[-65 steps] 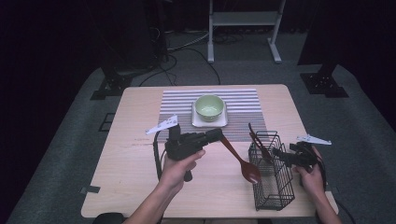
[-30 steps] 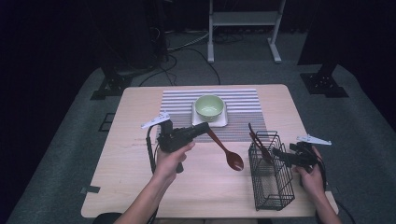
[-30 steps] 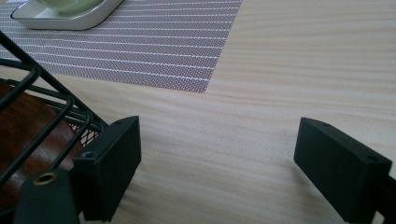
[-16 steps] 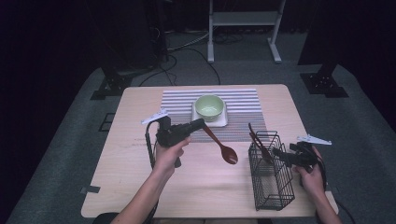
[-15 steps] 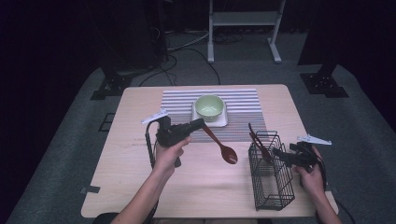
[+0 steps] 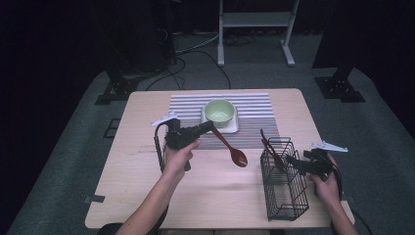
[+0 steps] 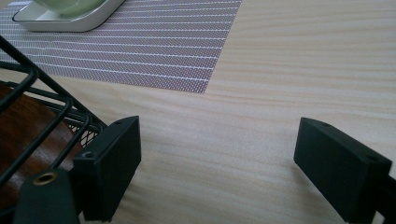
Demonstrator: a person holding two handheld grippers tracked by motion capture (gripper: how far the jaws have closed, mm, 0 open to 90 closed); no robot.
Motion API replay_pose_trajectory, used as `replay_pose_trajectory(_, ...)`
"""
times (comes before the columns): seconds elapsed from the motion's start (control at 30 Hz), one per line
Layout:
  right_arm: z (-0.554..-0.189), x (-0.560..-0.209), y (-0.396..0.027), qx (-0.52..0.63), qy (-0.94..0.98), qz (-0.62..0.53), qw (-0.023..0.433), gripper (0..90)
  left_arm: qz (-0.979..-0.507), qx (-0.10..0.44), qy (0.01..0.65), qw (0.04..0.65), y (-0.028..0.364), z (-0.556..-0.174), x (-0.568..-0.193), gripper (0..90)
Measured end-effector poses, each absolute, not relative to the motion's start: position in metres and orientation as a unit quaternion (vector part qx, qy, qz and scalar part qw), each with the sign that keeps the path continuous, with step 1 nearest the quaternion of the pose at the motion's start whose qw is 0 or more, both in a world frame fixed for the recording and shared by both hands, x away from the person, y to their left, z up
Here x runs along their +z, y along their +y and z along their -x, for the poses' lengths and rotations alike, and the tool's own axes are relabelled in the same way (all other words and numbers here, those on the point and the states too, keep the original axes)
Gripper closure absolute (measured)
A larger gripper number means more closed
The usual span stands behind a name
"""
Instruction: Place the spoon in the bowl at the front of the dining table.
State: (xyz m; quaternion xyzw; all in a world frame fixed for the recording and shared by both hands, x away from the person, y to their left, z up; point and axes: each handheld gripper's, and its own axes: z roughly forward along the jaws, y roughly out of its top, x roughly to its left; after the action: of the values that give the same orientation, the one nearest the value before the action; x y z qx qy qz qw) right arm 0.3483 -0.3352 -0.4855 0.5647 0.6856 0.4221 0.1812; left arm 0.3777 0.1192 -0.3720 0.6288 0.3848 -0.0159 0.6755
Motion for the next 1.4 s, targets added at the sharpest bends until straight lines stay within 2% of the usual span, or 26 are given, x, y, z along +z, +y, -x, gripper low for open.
replay_pose_trajectory(1.4, -0.348, -0.485, -0.335, 0.421, 0.687, -0.564, 0.182, 13.4, -0.601, 0.031, 0.436, 0.669, 0.138, -0.413, -0.366, 84.2)
